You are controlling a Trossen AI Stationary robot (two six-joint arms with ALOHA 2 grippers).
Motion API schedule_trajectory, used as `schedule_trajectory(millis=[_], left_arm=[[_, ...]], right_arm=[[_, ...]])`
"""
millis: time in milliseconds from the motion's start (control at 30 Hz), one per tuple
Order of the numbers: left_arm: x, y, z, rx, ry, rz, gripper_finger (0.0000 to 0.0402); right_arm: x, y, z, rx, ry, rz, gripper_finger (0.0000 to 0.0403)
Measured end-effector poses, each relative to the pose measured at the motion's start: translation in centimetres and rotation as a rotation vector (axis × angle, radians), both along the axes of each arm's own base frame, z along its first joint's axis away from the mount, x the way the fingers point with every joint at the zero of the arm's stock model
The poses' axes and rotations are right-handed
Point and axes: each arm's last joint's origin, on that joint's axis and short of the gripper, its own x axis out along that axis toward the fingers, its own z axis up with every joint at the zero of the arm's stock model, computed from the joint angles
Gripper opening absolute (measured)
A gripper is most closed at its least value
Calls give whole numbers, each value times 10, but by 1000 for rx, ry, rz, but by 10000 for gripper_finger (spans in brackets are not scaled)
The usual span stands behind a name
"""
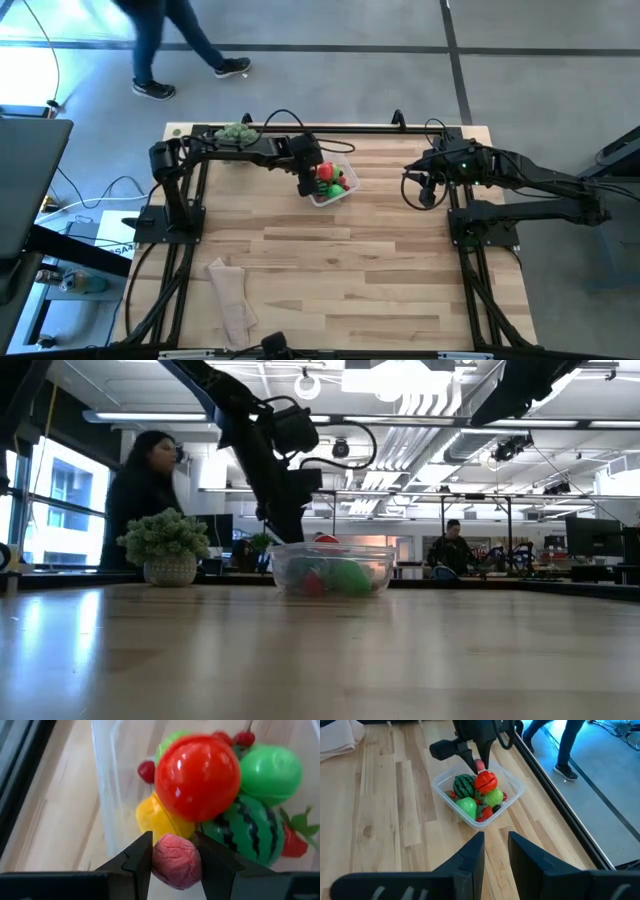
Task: Pick and placing Produce into tupperware
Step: Put the pink peach into the transparent container
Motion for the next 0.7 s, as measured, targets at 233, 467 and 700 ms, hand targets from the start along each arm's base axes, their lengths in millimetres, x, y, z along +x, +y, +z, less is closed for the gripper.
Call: schedule_trajectory(millis=[233, 467, 700], left_arm=[[2, 2, -3, 9, -2, 6, 127], [2, 1, -3, 6, 2, 5, 127], [1, 1, -3, 2, 1, 6, 127]], right_arm=[[0, 0, 0, 0, 1, 0, 76], [0, 0, 0, 0, 1, 0, 76], [0, 0, 0, 0, 1, 0, 76]])
